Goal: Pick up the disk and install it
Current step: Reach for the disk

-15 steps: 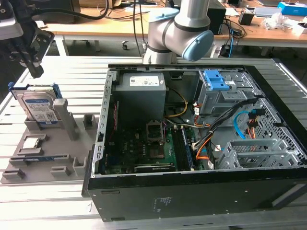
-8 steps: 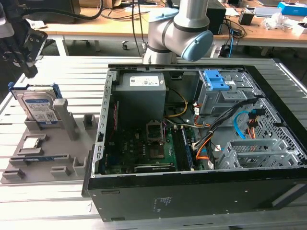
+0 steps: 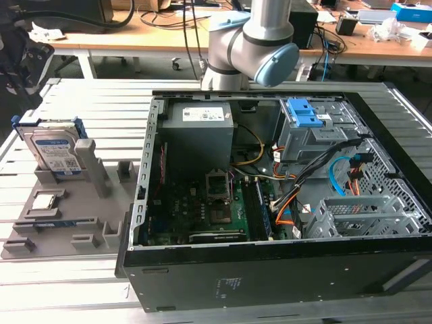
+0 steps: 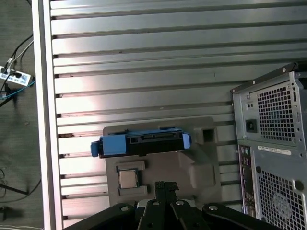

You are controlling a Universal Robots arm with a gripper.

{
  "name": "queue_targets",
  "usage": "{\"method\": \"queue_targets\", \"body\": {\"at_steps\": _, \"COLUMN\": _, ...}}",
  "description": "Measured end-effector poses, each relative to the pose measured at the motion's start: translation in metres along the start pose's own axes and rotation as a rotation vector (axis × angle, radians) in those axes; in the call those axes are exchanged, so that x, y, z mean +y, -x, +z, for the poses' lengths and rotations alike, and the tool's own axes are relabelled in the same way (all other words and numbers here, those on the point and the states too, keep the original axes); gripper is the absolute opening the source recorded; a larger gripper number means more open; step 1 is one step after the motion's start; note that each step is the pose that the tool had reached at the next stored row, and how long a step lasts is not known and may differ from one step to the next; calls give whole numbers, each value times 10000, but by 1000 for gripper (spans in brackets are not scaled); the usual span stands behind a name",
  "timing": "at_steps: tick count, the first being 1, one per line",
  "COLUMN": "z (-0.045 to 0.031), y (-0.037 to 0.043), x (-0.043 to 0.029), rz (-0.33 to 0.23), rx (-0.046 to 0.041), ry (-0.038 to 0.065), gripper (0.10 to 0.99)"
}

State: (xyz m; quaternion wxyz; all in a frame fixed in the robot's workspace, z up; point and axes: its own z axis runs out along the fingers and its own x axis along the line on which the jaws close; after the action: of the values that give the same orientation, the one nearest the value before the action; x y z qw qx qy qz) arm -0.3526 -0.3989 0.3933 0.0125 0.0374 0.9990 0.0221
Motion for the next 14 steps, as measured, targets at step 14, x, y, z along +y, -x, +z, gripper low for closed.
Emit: {"method": "queue_targets", "body": {"at_steps": 14, "z": -7, "y": -253, "x": -19, "rz": 0, "rx": 0, "ry": 0, "gripper": 102}}
